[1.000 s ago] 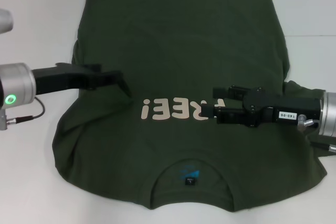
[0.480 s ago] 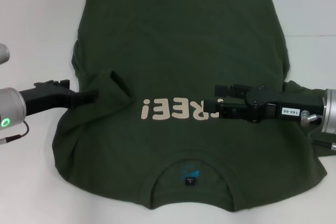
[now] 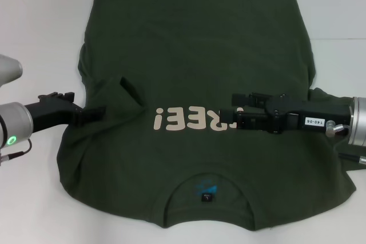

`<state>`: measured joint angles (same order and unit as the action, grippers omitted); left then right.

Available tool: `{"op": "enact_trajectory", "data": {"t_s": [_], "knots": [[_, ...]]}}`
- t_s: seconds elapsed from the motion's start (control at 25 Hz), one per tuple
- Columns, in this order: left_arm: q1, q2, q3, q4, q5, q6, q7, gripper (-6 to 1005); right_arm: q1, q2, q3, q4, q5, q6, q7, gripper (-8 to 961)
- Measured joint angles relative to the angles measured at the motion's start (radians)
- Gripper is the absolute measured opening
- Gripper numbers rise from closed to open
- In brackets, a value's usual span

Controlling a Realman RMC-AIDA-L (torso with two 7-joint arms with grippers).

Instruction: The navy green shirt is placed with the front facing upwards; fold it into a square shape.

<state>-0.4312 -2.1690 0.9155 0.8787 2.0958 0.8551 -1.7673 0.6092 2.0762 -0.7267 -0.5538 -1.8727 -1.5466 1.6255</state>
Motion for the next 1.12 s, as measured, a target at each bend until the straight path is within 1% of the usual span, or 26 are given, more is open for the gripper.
{"op": "enact_trajectory", "data": {"t_s": [0.24, 0.72, 0.92, 1.12], "knots": [[-0.004, 0.000, 0.028, -0.009, 0.003, -0.001, 0.001, 908, 0.001, 0.001, 0.002, 0.000, 0.000, 0.000, 0.000, 880], [-0.014, 0.001, 0.029, -0.026, 0.005, -0.006, 0.002, 907, -0.005, -0.001, 0.004, 0.000, 0.000, 0.000, 0.000, 876], [-0.014, 0.003, 0.019, -0.026, 0.006, -0.006, -0.005, 840, -0.005, -0.001, 0.004, 0.000, 0.000, 0.000, 0.000, 875], [-0.014, 0.003, 0.017, -0.027, 0.013, -0.006, -0.008, 663, -0.002, -0.001, 0.001, 0.000, 0.000, -0.001, 0.000, 873]]}}
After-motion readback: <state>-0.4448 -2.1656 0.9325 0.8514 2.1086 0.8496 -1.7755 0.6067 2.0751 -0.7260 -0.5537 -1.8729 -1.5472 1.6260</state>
